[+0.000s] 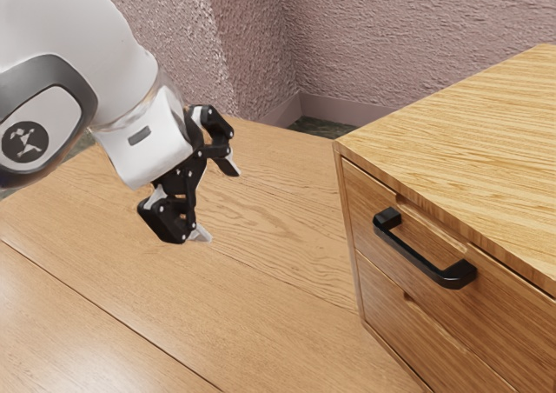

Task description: Pull the drawer handle with one arm to open the drawer

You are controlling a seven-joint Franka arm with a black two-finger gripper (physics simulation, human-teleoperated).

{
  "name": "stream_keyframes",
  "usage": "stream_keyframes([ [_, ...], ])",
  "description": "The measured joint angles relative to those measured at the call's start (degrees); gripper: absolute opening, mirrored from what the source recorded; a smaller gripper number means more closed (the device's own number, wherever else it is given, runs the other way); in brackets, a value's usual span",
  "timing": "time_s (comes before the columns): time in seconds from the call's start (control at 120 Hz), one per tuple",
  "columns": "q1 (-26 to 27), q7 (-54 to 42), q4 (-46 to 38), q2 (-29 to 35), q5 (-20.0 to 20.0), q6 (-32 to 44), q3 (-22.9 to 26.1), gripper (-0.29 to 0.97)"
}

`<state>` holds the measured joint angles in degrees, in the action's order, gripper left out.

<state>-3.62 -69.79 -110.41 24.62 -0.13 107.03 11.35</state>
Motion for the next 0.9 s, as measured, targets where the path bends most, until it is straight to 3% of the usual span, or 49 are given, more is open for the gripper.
stream_keyframes([
  [0.417, 8.5, -13.6, 0.5, 0.2, -0.4, 1.4, 2.4, 0.68],
  [0.9, 14.3, -18.3, -0.2, 0.1, -0.4, 6.2, 2.1, 0.68],
])
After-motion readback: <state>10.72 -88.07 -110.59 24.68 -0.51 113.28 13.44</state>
